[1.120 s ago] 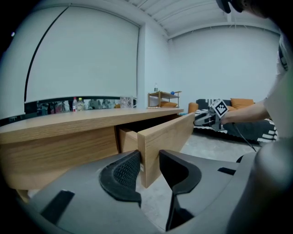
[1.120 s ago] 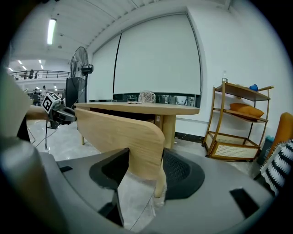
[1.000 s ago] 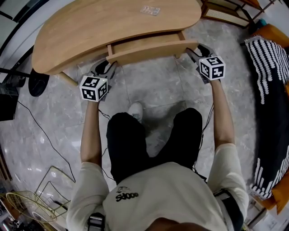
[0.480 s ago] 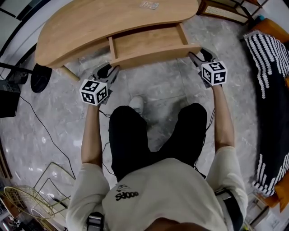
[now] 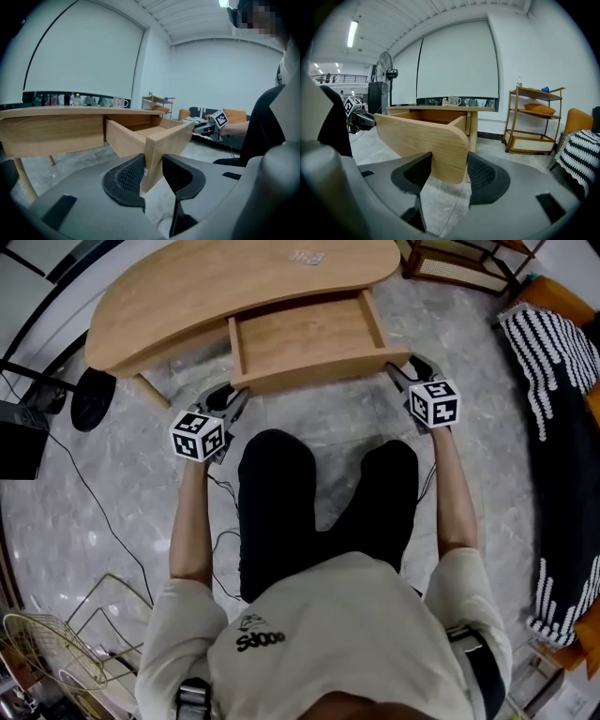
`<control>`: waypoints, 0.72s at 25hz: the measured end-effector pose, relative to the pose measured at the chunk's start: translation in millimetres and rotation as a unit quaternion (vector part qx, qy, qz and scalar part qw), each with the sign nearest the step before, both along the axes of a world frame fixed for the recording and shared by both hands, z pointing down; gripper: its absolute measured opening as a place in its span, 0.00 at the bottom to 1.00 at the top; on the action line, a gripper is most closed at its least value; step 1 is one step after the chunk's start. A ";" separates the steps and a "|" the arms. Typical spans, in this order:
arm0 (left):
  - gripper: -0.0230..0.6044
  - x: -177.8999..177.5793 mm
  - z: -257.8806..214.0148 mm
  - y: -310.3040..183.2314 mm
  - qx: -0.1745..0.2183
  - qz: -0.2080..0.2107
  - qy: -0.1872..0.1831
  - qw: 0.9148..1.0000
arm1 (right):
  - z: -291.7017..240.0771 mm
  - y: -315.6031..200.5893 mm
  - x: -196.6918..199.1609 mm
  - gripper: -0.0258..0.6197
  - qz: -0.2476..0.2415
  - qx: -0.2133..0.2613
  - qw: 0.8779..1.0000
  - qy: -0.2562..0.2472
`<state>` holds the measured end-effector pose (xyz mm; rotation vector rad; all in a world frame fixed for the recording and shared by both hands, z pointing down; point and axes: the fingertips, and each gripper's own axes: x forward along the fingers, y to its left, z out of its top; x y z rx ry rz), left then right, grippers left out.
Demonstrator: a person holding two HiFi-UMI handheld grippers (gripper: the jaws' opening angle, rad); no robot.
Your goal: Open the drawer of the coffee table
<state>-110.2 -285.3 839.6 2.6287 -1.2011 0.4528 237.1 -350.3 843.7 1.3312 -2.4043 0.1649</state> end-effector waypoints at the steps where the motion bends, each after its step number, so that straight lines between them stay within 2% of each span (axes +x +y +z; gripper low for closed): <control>1: 0.24 0.6 1.1 3.3 -0.001 0.001 -0.001 1.000 | 1.4 3.5 0.7 0.40 0.001 -0.001 1.000 -0.001; 11: 0.25 2.5 18.0 20.5 -0.007 0.007 -0.001 1.000 | 19.8 19.6 2.1 0.40 0.009 -0.015 1.000 0.004; 15: 0.25 3.3 22.9 20.8 -0.001 0.012 -0.009 1.000 | 24.8 21.9 3.4 0.40 0.009 -0.015 1.000 0.006; 18: 0.25 1.0 24.4 21.2 0.004 0.010 0.000 1.000 | 26.9 24.3 2.3 0.40 0.008 -0.014 1.000 0.002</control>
